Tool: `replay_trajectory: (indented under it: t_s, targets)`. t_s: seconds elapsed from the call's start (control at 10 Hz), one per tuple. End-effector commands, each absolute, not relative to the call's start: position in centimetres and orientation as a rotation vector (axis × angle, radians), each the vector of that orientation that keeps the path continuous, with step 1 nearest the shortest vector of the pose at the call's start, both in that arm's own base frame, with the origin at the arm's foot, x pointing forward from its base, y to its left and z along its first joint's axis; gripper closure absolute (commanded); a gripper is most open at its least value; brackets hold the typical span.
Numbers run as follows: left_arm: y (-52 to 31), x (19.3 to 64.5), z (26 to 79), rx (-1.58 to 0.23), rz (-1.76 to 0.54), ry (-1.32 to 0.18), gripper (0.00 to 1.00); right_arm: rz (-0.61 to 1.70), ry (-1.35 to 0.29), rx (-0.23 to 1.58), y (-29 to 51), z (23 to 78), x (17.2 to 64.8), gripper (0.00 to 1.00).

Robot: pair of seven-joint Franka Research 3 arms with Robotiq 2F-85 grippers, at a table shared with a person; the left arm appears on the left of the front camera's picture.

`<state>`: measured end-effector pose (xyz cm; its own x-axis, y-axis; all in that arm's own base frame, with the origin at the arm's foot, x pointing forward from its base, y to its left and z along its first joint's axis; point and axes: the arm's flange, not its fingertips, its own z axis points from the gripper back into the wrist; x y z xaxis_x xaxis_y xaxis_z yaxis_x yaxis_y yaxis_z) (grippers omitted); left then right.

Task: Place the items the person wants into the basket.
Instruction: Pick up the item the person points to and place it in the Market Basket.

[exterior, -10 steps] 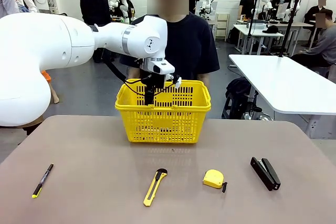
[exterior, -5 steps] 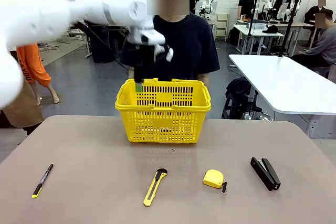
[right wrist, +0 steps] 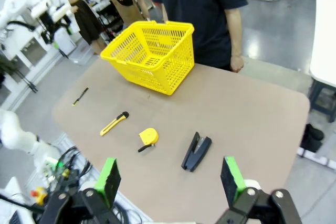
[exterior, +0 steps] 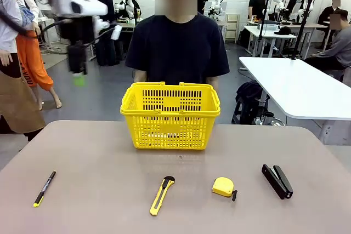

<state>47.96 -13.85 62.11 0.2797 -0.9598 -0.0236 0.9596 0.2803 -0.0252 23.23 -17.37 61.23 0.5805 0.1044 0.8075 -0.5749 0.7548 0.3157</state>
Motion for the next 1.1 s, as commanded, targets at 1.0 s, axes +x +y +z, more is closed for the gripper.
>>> replay_trajectory:
  t_s: [1.0]
  targets:
    - [-7.6, 41.3, 59.7, -0.009, -1.182, -0.043, 0.0, 0.444, -0.875, 0.614, -17.3, 61.1, 23.4, 0.0]
